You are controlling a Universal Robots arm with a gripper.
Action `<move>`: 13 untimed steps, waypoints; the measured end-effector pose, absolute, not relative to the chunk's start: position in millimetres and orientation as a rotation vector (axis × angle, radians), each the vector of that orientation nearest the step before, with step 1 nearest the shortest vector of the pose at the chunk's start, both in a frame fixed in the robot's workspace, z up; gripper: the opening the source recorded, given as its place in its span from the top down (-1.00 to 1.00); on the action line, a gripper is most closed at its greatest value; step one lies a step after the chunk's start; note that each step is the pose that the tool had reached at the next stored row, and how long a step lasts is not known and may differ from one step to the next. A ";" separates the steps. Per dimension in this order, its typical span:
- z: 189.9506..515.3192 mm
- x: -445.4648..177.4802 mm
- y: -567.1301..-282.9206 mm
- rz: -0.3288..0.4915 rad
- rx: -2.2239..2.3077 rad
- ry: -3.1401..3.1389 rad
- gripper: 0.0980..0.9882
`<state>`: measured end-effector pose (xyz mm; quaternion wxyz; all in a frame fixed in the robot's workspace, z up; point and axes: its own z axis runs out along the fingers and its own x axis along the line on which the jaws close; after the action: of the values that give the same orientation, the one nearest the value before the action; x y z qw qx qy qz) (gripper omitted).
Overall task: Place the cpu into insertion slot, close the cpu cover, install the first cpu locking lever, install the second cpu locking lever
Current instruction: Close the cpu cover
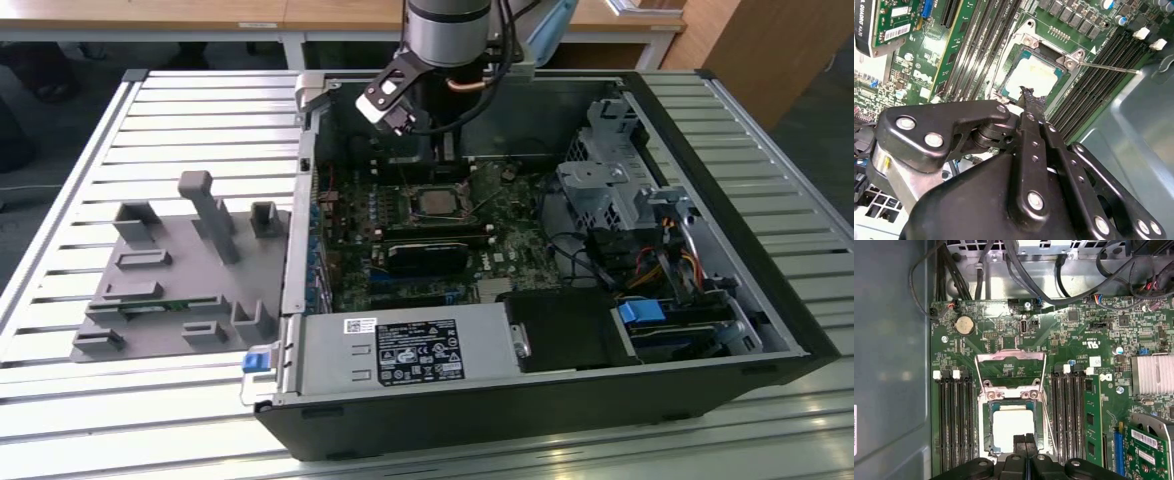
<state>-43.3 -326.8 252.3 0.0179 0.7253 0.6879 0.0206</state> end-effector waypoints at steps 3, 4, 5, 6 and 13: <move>252.3 -40.8 -326.9 0.063 2.254 2.138 0.98; 252.4 -40.0 -326.9 0.062 2.254 2.138 0.98; 252.4 -39.2 -326.9 0.062 2.255 2.138 0.98; 252.3 -38.6 -326.9 0.063 2.256 2.140 0.98; 255.8 -37.8 -326.9 0.082 2.270 2.152 0.98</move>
<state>-37.8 -326.9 255.8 0.0063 0.7255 0.6876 0.0263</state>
